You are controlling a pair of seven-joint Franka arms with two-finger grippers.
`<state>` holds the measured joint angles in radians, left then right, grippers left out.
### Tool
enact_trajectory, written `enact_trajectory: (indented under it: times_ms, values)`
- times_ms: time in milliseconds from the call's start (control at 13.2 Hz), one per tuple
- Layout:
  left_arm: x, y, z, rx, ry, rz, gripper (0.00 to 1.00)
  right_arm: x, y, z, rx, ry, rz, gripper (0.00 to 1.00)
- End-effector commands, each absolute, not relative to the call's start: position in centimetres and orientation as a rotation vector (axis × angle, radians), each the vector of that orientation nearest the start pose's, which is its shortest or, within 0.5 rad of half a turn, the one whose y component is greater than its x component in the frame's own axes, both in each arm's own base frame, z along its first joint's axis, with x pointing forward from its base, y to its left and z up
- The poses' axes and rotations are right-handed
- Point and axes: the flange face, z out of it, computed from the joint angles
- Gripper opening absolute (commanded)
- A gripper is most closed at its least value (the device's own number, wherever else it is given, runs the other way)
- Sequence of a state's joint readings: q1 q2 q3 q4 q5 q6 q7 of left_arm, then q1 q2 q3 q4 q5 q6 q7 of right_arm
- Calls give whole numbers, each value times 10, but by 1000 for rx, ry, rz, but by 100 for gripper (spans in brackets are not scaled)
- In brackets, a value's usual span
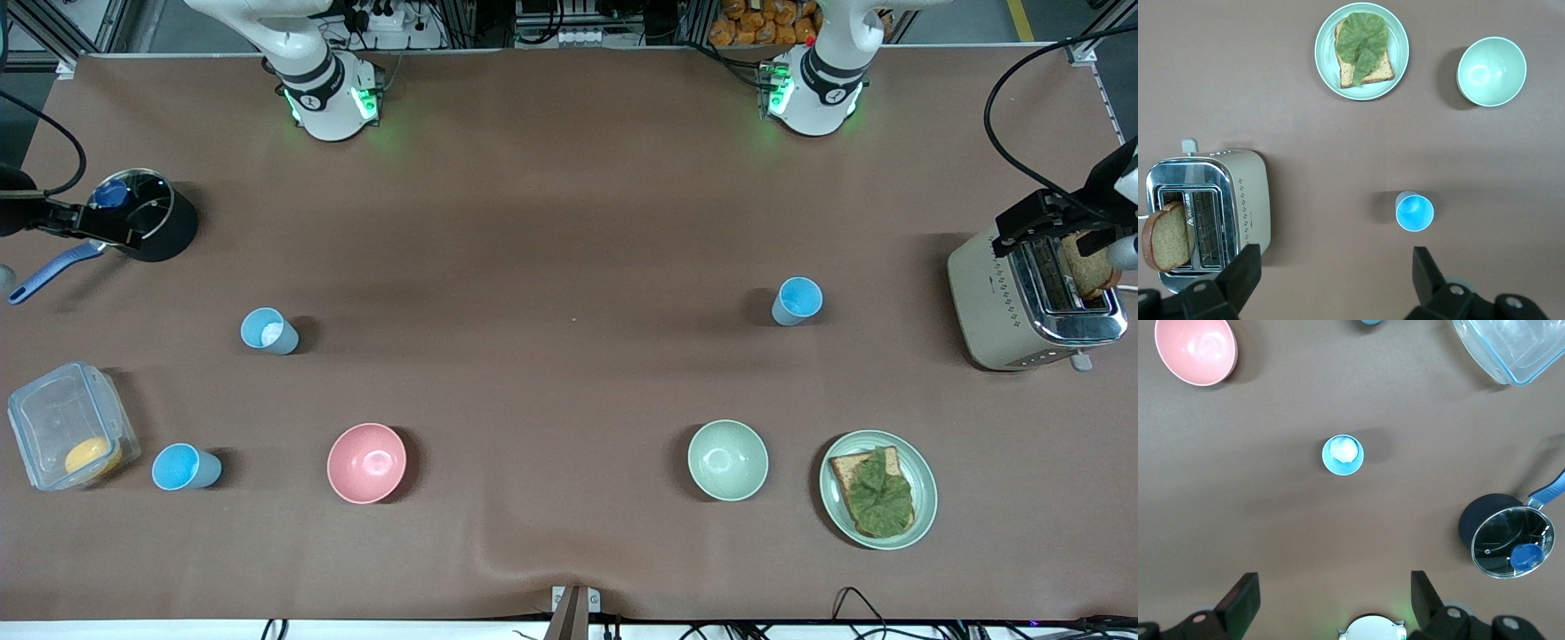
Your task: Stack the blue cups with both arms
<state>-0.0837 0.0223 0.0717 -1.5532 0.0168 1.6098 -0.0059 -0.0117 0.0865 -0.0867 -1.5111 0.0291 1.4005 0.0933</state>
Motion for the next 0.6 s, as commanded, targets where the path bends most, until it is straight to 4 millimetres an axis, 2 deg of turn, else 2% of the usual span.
enact_trajectory:
  times_ms: [0,528]
  values:
    - [566,-6,628,-3134,-17,-48,100,554,-52,593,-3106,315,312,100]
    - [566,-5,629,-3134,-19,-51,100,553,-49,594,-3108,308,322,100]
